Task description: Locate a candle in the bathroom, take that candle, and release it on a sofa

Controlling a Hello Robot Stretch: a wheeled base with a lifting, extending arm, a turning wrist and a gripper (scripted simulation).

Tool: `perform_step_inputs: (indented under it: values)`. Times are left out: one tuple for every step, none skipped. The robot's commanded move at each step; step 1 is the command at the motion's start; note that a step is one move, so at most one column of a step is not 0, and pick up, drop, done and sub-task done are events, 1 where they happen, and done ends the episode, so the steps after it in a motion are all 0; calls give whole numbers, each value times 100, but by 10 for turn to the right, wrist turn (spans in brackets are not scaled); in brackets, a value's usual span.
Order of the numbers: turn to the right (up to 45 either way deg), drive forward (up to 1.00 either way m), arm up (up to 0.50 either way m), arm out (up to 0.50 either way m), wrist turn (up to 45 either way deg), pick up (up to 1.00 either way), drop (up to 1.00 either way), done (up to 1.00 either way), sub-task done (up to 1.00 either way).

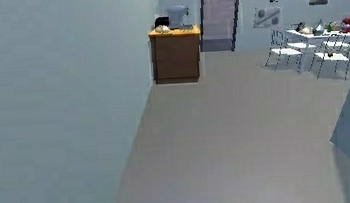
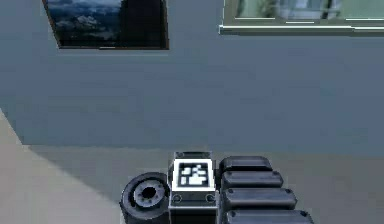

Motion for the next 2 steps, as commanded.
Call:
perform_step_inputs:
  values:
    - [0,15,0,0,0,0,0,0,0]
    - [120,0,0,0,0,0,0,0,0]
